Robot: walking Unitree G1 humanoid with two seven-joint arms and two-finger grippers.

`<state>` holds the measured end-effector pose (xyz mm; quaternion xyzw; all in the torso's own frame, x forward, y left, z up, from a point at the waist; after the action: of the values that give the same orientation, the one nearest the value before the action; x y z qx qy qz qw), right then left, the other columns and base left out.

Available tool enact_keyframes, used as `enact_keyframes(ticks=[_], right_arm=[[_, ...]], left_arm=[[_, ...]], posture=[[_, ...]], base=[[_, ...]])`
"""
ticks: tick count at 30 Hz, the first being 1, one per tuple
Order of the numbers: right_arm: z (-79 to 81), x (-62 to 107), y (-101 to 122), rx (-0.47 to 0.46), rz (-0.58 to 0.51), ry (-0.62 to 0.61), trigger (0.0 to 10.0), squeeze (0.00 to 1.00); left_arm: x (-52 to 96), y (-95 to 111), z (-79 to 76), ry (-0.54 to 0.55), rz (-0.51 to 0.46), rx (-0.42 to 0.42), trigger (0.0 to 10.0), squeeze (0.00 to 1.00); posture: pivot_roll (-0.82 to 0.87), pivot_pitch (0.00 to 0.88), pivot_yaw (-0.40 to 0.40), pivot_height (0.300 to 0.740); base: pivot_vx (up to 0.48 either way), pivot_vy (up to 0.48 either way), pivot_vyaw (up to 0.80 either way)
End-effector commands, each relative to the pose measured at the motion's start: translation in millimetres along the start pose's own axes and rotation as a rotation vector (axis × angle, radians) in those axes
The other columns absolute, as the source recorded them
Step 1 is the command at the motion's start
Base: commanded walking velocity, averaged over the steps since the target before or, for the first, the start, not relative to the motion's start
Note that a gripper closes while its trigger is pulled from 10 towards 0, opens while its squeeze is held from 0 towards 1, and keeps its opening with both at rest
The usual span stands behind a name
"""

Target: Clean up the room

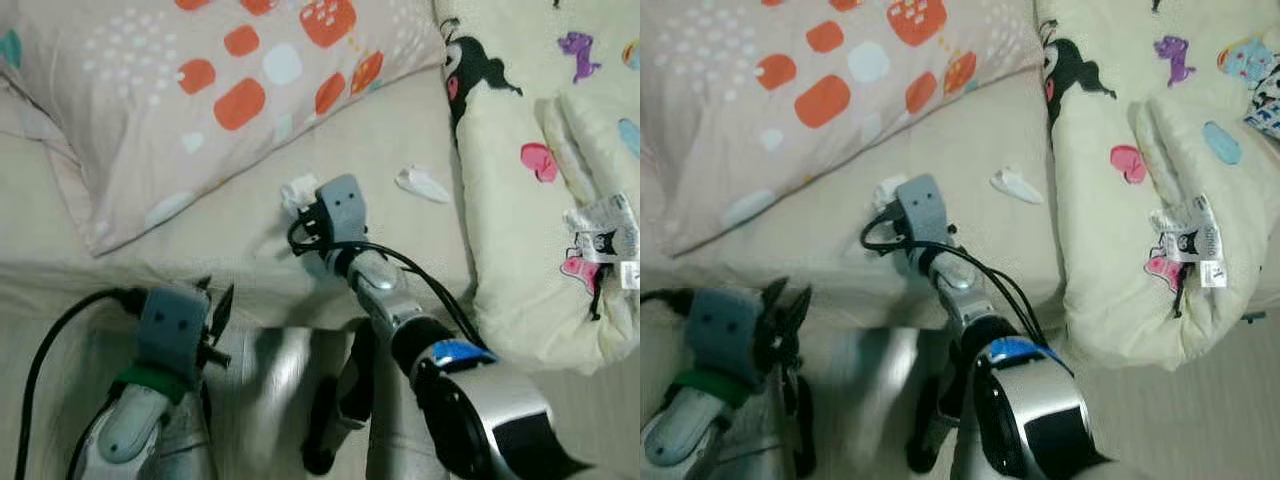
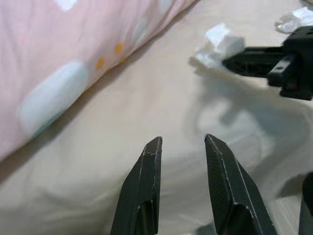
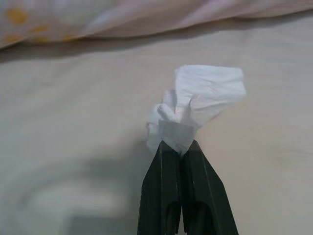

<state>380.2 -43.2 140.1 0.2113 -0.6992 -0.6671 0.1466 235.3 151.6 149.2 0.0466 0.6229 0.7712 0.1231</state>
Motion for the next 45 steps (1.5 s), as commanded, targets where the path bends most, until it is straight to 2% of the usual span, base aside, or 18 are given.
enact_keyframes(ticks=[1, 3, 6, 9, 10, 12, 16, 17, 19, 25, 27, 31, 35, 40, 45], right_arm=[[-5.3, 16.0, -19, -0.048, -0.003, -0.056, 0.0, 0.0], [-5.3, 16.0, -19, -0.048, -0.003, -0.056, 0.0, 0.0], [-6.8, 32.2, -30, -0.053, -0.049, -0.102, 0.0, 0.0], [-8.6, 40.1, -34, -0.048, -0.066, -0.133, 0.0, 0.0], [-10.6, 46.3, -39, -0.033, -0.061, -0.161, 10.0, 0.0], [-12.2, 51.7, -44, -0.019, -0.05, -0.185, 10.0, 0.0], [-21.0, 75.7, -68, -0.018, 0.044, -0.282, 10.0, 0.0], [-21.0, 75.7, -68, -0.018, 0.044, -0.282, 10.0, 0.0], [-27.6, 86.1, -74, 0.002, 0.065, -0.339, 10.0, 0.0], [-36.6, 99.2, -77, 0.051, 0.067, -0.394, 10.0, 0.0], [-38.2, 101.4, -76, 0.057, 0.062, -0.401, 10.0, 0.0], [-39.2, 104.8, -77, 0.039, 0.069, -0.431, 10.0, 0.0], [-36.6, 102.5, -76, 0.042, 0.075, -0.431, 10.0, 0.0], [-33.9, 99.8, -74, 0.046, 0.076, -0.42, 10.0, 0.0], [-32.1, 98.0, -73, 0.044, 0.076, -0.408, 10.0, 0.0]], left_arm=[[-7.1, -15, -6.0, 0.003, 0.042, 0.011, 10.0, 0.0], [-7.1, -15, -6.0, 0.003, 0.042, 0.011, 10.0, 0.0], [-26.5, -27, -0.2, 0.077, 0.078, 0.006, 10.0, 0.0], [-33.4, -35, 4.8, 0.125, 0.116, -0.006, 10.0, 0.0], [-37.6, -43, 6.9, 0.147, 0.154, -0.008, 10.0, 0.0], [-40.3, -49, 8.6, 0.168, 0.18, -0.025, 10.0, 0.0], [-47.1, -69, 1.9, 0.168, 0.252, 0.018, 10.0, 0.0], [-47.1, -69, 1.9, 0.168, 0.252, 0.018, 10.0, 0.0], [-47.7, -77, 1.5, 0.19, 0.28, 0.037, 10.0, 0.0], [-49.6, -81, 6.3, 0.261, 0.245, 0.018, 10.0, 0.0], [-51.0, -80, 6.6, 0.273, 0.223, 0.029, 10.0, 0.0], [-61.1, -67, -4.5, 0.209, 0.13, 0.111, 10.0, 0.0], [-64.9, -63, -11.5, 0.168, 0.109, 0.141, 10.0, 0.0], [-66.3, -62, -17.4, 0.144, 0.086, 0.146, 10.0, 0.0], [-66.0, -61, -15.5, 0.157, 0.075, 0.146, 10.0, 0.0]], posture=[[0.2, 0.281, -0.168, 0.513], [0.2, 0.281, -0.168, 0.513], [0.13, 0.236, -0.132, 0.513], [0.13, 0.233, -0.128, 0.513], [0.09, 0.215, -0.106, 0.513], [0.09, 0.215, -0.106, 0.513], [0.04, 0.178, -0.069, 0.513], [0.04, 0.178, -0.069, 0.513], [0.03, 0.158, -0.054, 0.513], [0.01, 0.132, -0.029, 0.513], [0.01, 0.131, -0.029, 0.518], [0.01, 0.115, -0.03, 0.533], [0.01, 0.114, -0.031, 0.548], [0.02, 0.111, -0.039, 0.568], [0.02, 0.109, -0.043, 0.588]], base=[[0.0, 0.0, 0.0], [0.0, 0.0, 0.0], [0.0, 0.0, 0.0], [0.0, 0.0, 0.0], [0.0, 0.0, 0.0], [0.0, 0.0, 0.0], [0.0, 0.0, 0.0], [0.0, 0.0, 0.0], [0.0, 0.0, 0.0], [0.0, 0.0, 0.0], [0.0, 0.0, 0.0], [0.0, 0.0, 0.0], [0.0, 0.0, 0.0], [0.0, 0.0, 0.0], [0.0, 0.0, 0.0]])
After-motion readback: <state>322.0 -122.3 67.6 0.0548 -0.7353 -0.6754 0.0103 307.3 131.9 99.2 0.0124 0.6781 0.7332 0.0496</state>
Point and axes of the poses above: a point about 5 cm out from each wrist's last joint towards the gripper, its own x axis pointing back from the gripper into the wrist, its own y axis along the axis of the wrist's last joint, z = x × y, the point moved 1 cm from there along -x, pointing out of the wrist towards the gripper
